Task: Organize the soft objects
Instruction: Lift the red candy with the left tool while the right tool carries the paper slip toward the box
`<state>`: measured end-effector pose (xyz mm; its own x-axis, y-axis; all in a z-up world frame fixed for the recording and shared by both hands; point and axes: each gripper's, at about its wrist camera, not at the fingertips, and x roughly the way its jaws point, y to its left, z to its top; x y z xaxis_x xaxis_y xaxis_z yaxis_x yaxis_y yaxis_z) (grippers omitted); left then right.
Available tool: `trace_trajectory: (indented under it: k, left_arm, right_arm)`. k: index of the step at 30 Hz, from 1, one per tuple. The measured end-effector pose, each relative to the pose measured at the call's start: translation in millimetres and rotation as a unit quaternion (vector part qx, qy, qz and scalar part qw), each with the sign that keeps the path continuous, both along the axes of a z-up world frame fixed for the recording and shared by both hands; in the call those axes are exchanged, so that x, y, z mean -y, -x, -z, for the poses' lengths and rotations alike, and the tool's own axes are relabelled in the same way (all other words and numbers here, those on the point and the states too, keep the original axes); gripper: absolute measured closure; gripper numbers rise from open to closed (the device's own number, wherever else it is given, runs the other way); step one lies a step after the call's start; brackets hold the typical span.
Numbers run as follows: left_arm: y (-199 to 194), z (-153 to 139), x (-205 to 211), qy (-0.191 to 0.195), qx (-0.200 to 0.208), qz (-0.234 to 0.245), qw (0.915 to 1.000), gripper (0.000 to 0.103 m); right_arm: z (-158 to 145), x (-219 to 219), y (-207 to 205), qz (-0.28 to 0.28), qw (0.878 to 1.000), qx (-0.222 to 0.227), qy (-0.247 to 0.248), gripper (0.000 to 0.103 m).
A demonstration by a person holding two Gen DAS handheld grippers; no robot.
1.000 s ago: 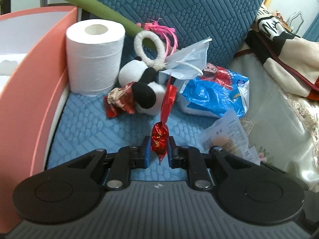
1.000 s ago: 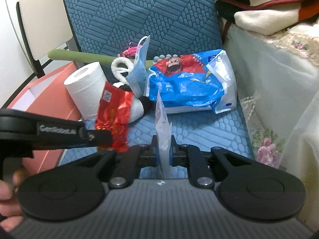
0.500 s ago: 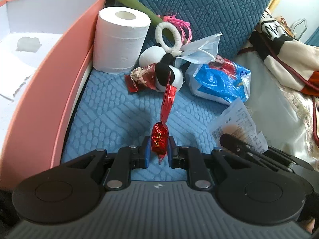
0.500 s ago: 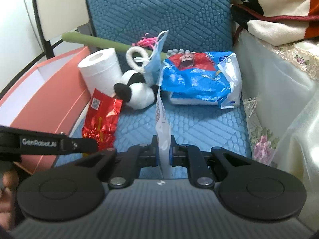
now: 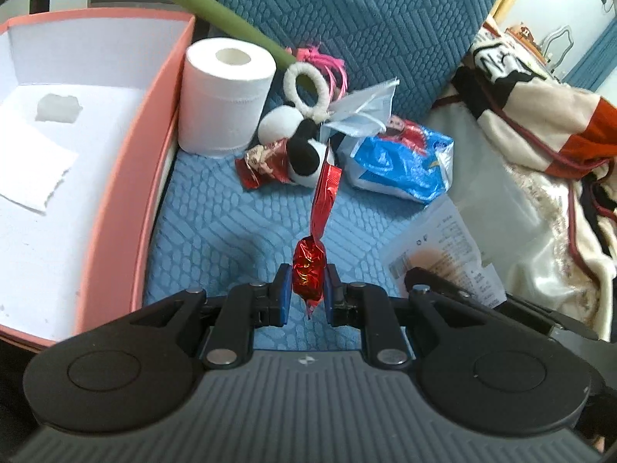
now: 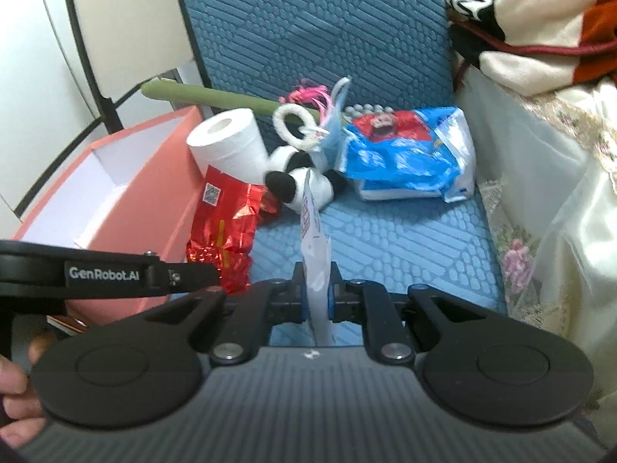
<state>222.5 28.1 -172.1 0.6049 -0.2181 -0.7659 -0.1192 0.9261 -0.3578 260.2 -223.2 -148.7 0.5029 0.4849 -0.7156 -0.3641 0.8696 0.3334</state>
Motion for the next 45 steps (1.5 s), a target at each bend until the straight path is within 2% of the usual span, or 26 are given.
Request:
trace_trajectory:
  k: [6,11,18,26,38,45]
  left_arm:
    - [-1,-21,-9,-0.02,0.003,0.001,0.9998,0.083]
    - [-3,-42,-20,-0.013,0.018,-0.004,0.9997,0.083]
    - [-9,-73,-34,-0.03,0.031,0.001,0.9991,0.083]
    - [-11,-106,-64,-0.024,0.052,-0.003,0.9984,0.083]
    - [7,-149,-130,-0.026,0.089,-0.025,0.9953,0.083]
    - [22,-148,-179,-0.033,0.082,-0.054,0.9946,0.083]
  right_arm:
    - [-18,-7,1,0.0,1.0,0.009,-0.007,0.09]
    - [-33,-8,-3,-0.002,1.0,0.013,-0.018,0.09]
    - [-68,-21,-9,-0.006,0.998,0.049,-0.029,0.09]
    - [-103,-41,-15,-0.005,0.996,0.081,-0.039,0.09]
    - [-156,-96,-12,-0.024,0.991,0.119,-0.057,0.09]
    - [-160,-140,-8,-0.055,0.99,0.117,-0.061,0.09]
